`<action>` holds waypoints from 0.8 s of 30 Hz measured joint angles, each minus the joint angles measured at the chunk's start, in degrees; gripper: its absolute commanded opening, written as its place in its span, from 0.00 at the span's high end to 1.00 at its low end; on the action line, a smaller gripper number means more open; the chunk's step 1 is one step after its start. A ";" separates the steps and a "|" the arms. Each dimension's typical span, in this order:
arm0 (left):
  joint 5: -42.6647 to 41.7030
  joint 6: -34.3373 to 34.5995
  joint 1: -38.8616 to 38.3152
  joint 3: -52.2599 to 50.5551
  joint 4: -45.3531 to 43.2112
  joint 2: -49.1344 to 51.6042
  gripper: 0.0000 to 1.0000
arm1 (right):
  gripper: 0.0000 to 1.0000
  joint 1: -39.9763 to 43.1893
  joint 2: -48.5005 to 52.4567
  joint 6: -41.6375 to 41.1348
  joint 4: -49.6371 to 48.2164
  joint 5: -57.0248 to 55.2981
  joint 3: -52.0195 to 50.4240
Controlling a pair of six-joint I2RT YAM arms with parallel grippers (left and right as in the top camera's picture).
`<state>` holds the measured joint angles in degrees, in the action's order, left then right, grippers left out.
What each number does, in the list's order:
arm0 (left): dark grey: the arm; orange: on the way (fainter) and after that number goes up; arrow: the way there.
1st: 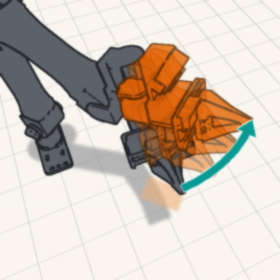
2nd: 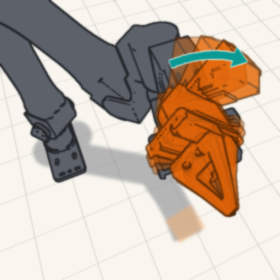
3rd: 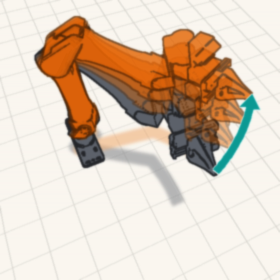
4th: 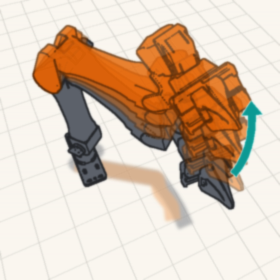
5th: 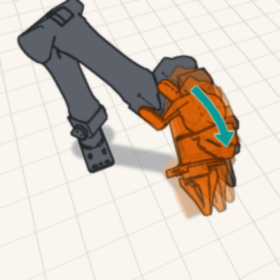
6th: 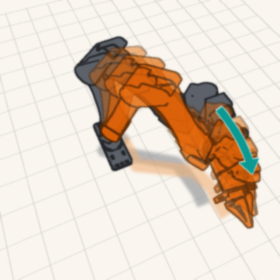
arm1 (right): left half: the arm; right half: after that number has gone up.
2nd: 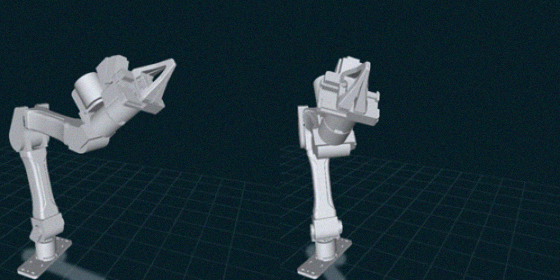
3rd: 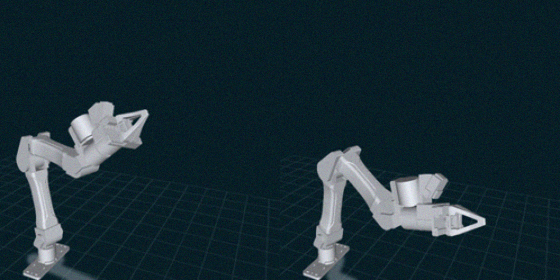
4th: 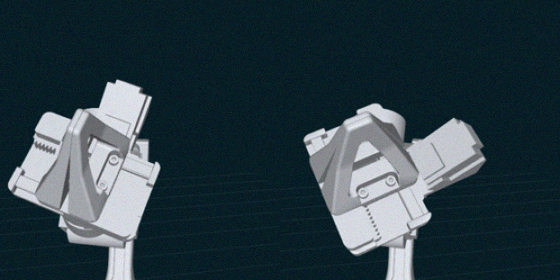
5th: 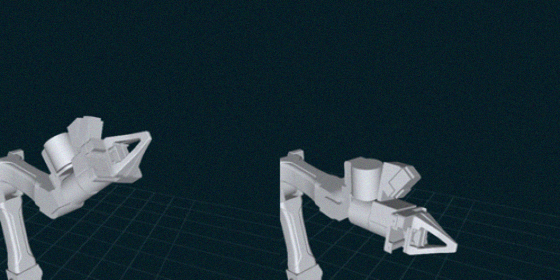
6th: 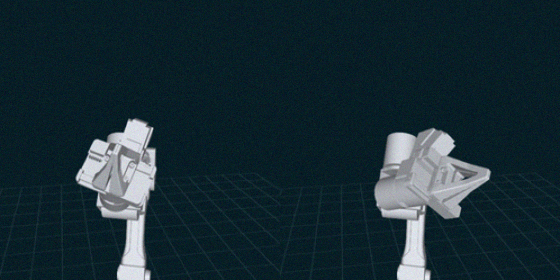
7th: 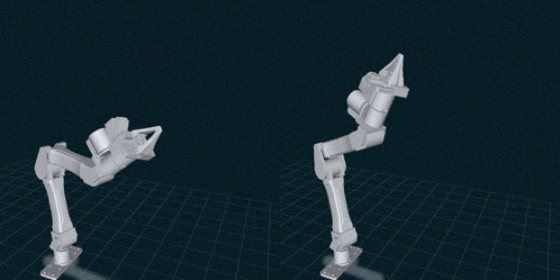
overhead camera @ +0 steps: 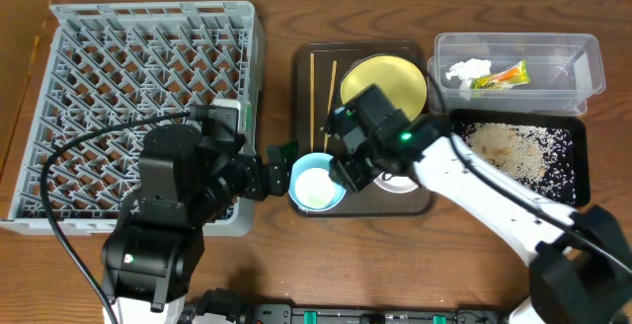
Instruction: Sort waste into correct bins and load items into the dishwasher
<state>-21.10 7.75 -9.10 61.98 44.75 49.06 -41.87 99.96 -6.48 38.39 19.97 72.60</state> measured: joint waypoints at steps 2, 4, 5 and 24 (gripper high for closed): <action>0.02 0.20 0.00 0.00 0.00 0.02 0.05 | 0.54 -0.74 1.05 0.02 -0.74 0.24 0.00; 0.33 1.29 0.00 0.00 0.00 0.02 0.05 | 0.59 -1.03 2.08 0.07 -1.07 0.42 0.00; 0.76 2.23 0.00 0.00 -0.02 0.02 0.05 | 0.61 -1.03 2.49 -0.09 -1.14 0.44 0.00; -0.09 24.68 7.08 0.00 -0.22 0.24 0.05 | 0.99 2.91 5.75 -0.68 -1.46 3.32 0.00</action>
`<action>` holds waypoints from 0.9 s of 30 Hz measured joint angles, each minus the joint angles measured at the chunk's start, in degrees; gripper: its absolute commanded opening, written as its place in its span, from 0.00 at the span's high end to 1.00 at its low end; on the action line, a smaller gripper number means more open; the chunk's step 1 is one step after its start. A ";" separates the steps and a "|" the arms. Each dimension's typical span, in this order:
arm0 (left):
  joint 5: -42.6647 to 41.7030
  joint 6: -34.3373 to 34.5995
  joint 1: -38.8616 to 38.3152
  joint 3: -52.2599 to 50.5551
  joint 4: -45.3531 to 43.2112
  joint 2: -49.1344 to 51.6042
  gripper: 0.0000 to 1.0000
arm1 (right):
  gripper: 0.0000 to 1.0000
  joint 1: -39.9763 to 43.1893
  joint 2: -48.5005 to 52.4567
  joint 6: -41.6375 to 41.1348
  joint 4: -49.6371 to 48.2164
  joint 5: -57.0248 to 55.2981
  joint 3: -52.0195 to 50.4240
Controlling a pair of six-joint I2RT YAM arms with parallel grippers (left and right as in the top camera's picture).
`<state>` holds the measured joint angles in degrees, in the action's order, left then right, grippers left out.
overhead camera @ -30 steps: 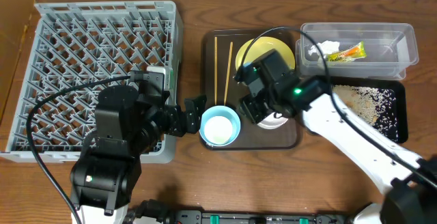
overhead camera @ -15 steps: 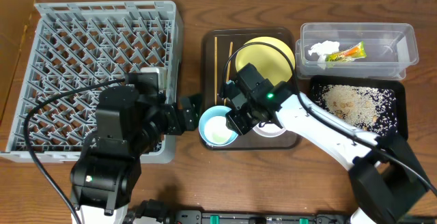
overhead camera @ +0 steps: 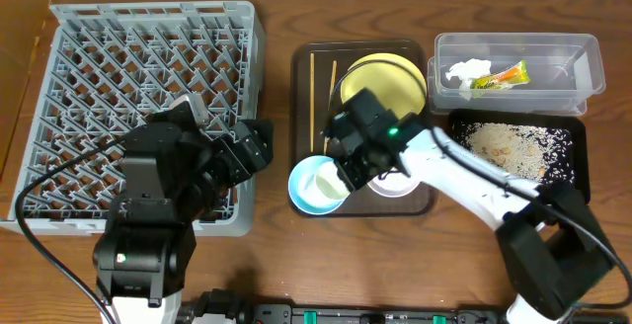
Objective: Sort waste into correct bins and load items into the dishwasher
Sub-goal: 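Lift the paper cup and hand it to the left gripper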
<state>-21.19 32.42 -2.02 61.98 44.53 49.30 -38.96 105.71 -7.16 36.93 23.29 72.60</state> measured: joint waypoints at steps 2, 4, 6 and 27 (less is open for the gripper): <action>-3.06 0.15 1.68 0.00 -0.48 0.39 0.05 | 0.99 2.78 -1.86 0.00 0.04 2.19 0.00; -8.11 -0.31 4.11 0.00 -1.75 1.66 0.05 | 0.99 6.27 -4.94 0.04 -0.26 4.79 0.02; -13.84 -1.38 6.69 0.04 -2.95 3.74 0.05 | 0.99 10.03 -8.46 0.31 -0.76 7.63 0.11; -66.64 -8.92 1.29 0.15 -19.26 27.45 0.16 | 0.99 19.61 -16.59 4.79 -17.64 42.82 1.53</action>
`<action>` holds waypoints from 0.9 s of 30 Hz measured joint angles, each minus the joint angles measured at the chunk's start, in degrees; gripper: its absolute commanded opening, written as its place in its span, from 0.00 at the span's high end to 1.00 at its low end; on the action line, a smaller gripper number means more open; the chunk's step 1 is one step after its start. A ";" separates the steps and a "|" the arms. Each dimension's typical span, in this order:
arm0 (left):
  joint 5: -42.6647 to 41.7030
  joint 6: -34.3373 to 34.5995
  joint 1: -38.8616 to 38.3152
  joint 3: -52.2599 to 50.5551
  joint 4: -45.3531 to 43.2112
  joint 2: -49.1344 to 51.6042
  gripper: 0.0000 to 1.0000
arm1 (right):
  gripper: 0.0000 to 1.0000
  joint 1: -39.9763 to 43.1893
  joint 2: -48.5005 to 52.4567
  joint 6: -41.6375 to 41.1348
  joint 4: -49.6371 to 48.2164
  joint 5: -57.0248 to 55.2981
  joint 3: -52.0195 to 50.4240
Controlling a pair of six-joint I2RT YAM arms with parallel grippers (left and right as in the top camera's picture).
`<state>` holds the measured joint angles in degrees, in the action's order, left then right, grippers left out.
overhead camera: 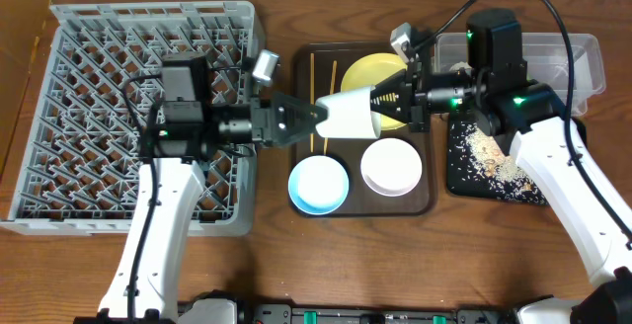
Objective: Sort waste into correct bins and load items into the dishwasher
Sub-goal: 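Lift the paper cup and hand it to the left gripper, then place the paper cup into the dish rack with left gripper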
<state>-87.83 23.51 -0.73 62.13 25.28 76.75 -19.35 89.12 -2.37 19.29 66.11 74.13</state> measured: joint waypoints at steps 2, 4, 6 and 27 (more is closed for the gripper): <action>-0.02 0.00 -1.62 0.00 -0.50 -0.33 0.21 | 0.99 -0.50 0.00 -0.15 -0.35 -0.04 0.00; 0.20 -0.04 -2.45 0.00 -0.98 -0.37 0.28 | 0.99 -1.27 -0.02 -0.22 -1.05 -0.13 0.07; 0.26 -0.28 -3.21 0.00 -1.09 -0.37 0.33 | 0.99 -1.92 -0.02 -0.20 -1.14 -0.37 0.07; 4.57 -0.85 -3.19 0.00 -1.77 -0.83 0.38 | 0.39 -0.42 0.00 -2.19 -0.85 -4.83 0.07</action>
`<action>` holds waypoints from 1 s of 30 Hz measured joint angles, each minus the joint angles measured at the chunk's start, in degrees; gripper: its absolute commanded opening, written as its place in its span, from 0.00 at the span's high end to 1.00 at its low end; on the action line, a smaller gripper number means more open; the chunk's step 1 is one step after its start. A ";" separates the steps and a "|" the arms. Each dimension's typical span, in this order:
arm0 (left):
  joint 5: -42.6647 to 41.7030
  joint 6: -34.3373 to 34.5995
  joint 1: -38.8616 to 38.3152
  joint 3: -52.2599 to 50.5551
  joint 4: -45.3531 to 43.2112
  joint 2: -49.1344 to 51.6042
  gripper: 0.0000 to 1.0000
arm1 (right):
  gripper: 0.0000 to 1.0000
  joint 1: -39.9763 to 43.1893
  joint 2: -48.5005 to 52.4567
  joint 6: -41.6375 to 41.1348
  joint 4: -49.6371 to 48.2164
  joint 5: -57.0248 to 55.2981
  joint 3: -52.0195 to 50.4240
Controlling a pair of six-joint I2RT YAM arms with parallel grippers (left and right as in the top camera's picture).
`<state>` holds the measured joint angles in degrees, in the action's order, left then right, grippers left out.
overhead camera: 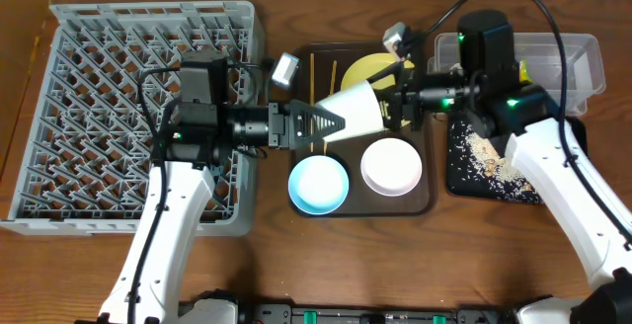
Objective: Sort waste into correct bins and load items into the dishwasher
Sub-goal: 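Place the paper cup into the dish rack with left gripper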
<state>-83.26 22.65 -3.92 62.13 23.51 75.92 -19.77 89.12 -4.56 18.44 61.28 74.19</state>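
A white cup (354, 113) hangs on its side above the brown tray (427, 203), narrow base to the left and wide rim to the right. My left gripper (324, 123) reaches in from the rack side, and its fingers are closed on the base end. From the right, my right gripper (393, 101) meets the rim end and looks shut on it. Below in the tray lie a blue bowl (318, 184), a white bowl (391, 166), a yellow plate (367, 68) and chopsticks (313, 79).
The grey dishwasher rack (109, 87) fills the left of the table. A clear bin (553, 67) with wrappers stands at the back right. In front of it is a black tray (494, 161) of food scraps, partly under my right arm.
My left gripper, open just at the cup's base before, now has its fingers closed on that end. The cup has tilted slightly. My right gripper stays at the rim end.
Both arms were low at the tray, the left by the blue bowl. Then the left arm was back over the rack. Then the right gripper held the white cup raised, the left open at its base. Now both grip it.
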 measured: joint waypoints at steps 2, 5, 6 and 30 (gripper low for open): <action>0.98 0.04 1.64 0.00 0.02 0.00 0.40 | 0.39 1.18 0.00 -0.37 0.59 0.00 0.00; 1.49 0.04 3.98 0.00 0.09 -0.02 0.42 | 0.38 1.84 0.00 -0.50 1.25 0.04 0.00; 1.64 0.07 5.11 0.00 0.24 -0.09 0.42 | 0.38 1.92 0.00 -0.57 1.57 0.02 0.00; 68.37 -0.61 29.35 0.24 36.13 -12.59 0.42 | 0.33 2.34 0.00 -0.59 16.63 -16.70 0.00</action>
<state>-14.90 22.04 25.43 62.37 59.64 63.33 -17.43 89.12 -5.15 35.07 44.58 74.19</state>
